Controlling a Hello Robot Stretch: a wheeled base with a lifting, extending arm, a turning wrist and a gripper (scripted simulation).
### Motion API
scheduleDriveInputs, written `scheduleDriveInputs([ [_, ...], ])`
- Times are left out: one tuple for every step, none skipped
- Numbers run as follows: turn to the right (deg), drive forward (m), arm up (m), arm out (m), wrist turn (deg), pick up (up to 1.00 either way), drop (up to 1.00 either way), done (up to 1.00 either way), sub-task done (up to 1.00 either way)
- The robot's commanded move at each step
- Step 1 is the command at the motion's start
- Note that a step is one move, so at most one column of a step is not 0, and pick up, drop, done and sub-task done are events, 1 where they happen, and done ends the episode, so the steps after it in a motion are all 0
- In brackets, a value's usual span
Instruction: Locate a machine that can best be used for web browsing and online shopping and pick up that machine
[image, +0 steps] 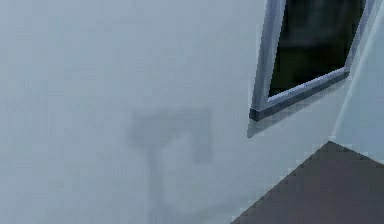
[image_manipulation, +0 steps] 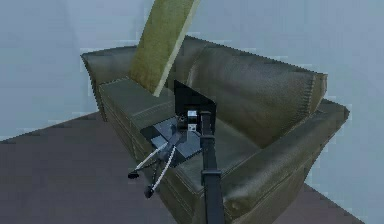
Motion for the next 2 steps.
scheduleDriveInputs([
  [0.0, 0.00, 0.00, 0.00, 45.0, 0.00, 0.00, 0.00, 0.00],
  [0.0, 0.00, 0.00, 0.00, 45.0, 0.00, 0.00, 0.00, 0.00],
])
